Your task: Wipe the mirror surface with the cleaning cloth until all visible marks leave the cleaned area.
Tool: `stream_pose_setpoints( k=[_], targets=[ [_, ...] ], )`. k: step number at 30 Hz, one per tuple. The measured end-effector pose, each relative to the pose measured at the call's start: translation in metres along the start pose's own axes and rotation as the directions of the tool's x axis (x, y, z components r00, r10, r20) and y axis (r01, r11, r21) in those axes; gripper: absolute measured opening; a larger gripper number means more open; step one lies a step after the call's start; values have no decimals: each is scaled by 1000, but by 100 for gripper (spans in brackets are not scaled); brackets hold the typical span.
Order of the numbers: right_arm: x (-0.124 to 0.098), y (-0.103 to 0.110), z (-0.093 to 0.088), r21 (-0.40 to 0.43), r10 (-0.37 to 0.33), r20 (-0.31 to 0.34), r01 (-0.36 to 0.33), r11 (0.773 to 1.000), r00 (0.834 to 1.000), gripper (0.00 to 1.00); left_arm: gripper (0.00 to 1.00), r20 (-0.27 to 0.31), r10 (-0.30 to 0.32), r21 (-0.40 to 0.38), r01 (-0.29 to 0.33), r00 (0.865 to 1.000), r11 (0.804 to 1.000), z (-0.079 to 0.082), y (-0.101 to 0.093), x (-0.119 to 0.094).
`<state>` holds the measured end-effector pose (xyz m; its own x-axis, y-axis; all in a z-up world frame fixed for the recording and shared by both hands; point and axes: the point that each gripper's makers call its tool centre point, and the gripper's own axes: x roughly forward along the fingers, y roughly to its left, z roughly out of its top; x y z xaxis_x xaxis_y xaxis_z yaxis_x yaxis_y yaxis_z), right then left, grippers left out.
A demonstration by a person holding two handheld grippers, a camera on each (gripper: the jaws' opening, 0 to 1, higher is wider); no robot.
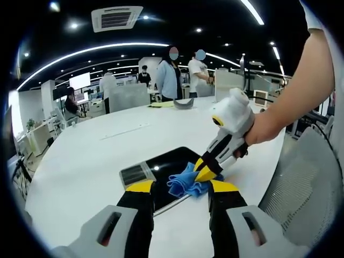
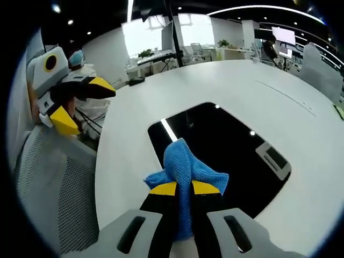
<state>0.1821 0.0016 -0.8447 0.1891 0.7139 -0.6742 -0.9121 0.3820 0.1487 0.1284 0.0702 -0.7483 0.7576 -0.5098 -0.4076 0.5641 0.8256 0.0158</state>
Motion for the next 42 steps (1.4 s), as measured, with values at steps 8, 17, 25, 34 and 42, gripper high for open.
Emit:
stream_pose_setpoints(
  k=[8, 17, 25, 34, 42],
  targets=[
    [-4, -2, -3, 15, -16, 7, 16, 1000, 1000, 4, 38, -2, -4, 3, 4, 1000, 1000, 0, -1, 0],
    [-9, -5, -8, 23, -24, 4, 24, 999, 1000, 4, 38, -2, -5, 5, 5, 1000, 1000, 0, -1, 0],
    [-13, -7, -10, 31, -33, 5, 33, 999, 999, 4, 38, -4, -6, 8, 6, 1000, 1000, 0, -2, 0],
    [-17, -10, -14, 47, -48, 5, 48, 998, 999, 4, 38, -6, -11, 14, 11, 1000, 1000, 0, -3, 1],
    [-20, -11, -17, 61, -59, 6, 59, 996, 998, 4, 38, -7, -14, 17, 14, 1000, 1000, -1, -3, 1]
  ],
)
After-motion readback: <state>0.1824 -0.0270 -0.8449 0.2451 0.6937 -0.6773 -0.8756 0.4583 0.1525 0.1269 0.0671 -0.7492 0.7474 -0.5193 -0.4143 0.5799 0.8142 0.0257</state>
